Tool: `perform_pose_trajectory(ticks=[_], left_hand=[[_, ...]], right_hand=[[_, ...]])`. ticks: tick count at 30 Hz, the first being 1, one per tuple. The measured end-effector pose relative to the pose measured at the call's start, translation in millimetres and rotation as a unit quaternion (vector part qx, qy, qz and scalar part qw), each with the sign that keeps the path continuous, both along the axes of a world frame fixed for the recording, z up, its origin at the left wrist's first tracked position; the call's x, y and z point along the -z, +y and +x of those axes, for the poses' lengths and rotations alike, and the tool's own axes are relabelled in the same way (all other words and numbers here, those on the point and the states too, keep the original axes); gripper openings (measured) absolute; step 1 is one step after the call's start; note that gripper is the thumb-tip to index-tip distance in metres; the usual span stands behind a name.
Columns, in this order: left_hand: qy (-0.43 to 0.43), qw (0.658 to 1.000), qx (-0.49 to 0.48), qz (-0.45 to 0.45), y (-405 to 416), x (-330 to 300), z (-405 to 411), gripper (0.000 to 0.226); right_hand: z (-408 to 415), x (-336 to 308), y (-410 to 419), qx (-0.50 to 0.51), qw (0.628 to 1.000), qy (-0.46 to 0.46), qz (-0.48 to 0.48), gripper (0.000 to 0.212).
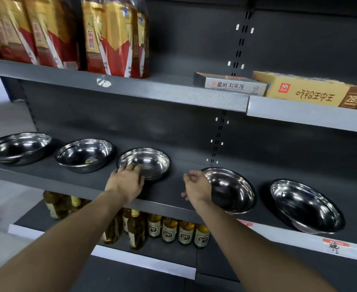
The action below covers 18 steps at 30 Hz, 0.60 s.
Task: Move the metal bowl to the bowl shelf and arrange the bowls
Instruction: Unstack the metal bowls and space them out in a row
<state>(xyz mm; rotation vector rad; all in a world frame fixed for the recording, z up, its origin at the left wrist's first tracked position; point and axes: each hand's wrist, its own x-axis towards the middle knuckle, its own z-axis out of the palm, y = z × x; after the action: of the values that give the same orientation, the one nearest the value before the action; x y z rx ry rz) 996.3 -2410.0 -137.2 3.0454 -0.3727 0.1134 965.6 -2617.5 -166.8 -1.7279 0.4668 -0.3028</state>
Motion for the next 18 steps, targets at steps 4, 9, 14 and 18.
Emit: perform_pose_trajectory(ticks=[4, 9, 14, 18], left_hand=[[0.005, 1.000, 0.001, -0.008, 34, 1, 31, 0.056], [-0.011, 0.999, 0.033, -0.016, 70, -3, 70, 0.051], [-0.012, 0.997, 0.073, -0.036, 94, -5, 108, 0.049], [-0.012, 0.994, 0.102, -0.039, 97, -2, 121, 0.048]], right_hand=[[24, 4, 35, -0.033, 0.998, 0.060, 0.004, 0.045], [51, 6, 80, -0.024, 0.993, 0.095, 0.071, 0.049], [67, 12, 108, 0.036, 0.993, 0.086, 0.071, 0.033], [67, 14, 113, 0.069, 0.993, 0.072, 0.070, 0.026]])
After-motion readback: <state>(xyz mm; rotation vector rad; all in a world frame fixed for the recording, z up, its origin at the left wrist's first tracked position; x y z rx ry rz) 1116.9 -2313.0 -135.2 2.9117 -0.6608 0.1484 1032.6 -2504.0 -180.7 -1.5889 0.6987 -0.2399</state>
